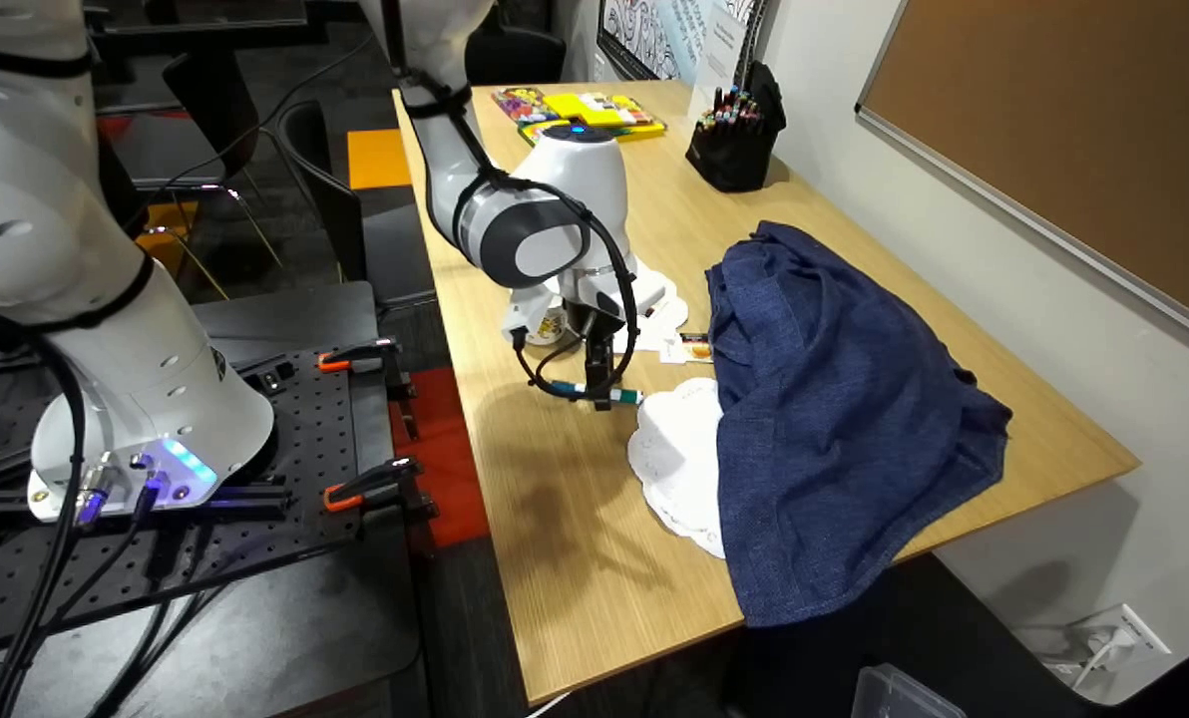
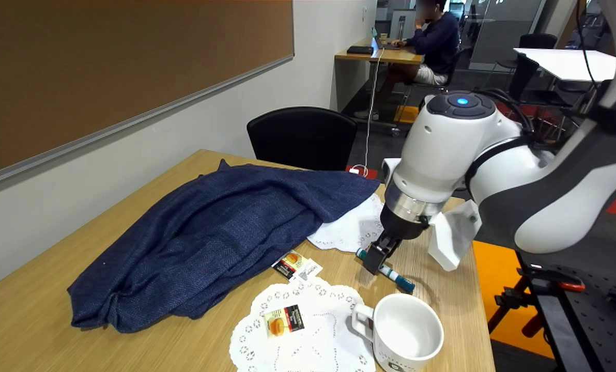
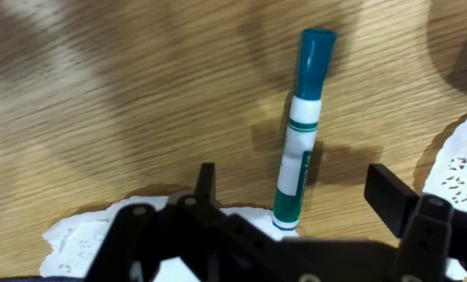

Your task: Move the marker slightly to the right

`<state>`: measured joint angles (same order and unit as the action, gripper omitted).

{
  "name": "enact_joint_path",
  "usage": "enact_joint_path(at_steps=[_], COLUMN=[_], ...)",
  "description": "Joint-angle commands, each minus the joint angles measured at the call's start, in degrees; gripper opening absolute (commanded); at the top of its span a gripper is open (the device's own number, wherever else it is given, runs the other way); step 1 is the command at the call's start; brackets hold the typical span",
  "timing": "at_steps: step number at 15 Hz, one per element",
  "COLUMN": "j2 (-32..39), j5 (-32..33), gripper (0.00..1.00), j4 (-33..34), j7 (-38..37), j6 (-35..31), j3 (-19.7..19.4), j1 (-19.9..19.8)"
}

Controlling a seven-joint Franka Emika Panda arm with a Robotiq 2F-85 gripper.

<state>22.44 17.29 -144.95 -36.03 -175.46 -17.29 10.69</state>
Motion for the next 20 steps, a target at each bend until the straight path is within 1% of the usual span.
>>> enact_joint_path(at_steps=[1,4,5,6,7,9,10,11,12,13,15,17,18,20], j2=[4.2,6.0,6.4,6.4,6.0,4.3,3.5,2.2,1.6,0.5,-1.2,-2.1,-2.8,-3.0], j5=[-6.9,-12.3,-13.9,-15.3,-16.4,-17.9,-18.3,-18.3,-18.1,-17.8,-17.1,-17.0,-15.2,-15.9], gripper=[0.66,0.43,0.34,0.27,0.19,0.05,0.0,0.04,0.05,0.05,0.05,0.05,0.05,0.05], j4=[1.8,2.5,2.7,2.9,2.7,1.7,1.2,0.3,-0.1,-0.9,-2.1,-2.3,-2.3,-1.2], j7=[2.5,5.1,5.9,6.6,7.4,8.1,8.1,8.0,7.6,7.7,6.9,6.7,5.2,5.4], j6=[-2.8,-3.5,-3.5,-3.7,-3.5,-2.8,-2.8,-2.5,-1.6,-1.8,-0.5,0.6,2.0,5.5], j3=[-2.5,-2.5,-2.4,-2.3,-2.4,-4.1,-5.1,-7.4,-10.2,-12.5,-19.9,-25.5,-27.6,-29.3], j1=[4.5,6.0,6.3,6.6,7.1,9.1,10.0,11.8,14.1,15.5,21.0,24.5,25.5,25.5])
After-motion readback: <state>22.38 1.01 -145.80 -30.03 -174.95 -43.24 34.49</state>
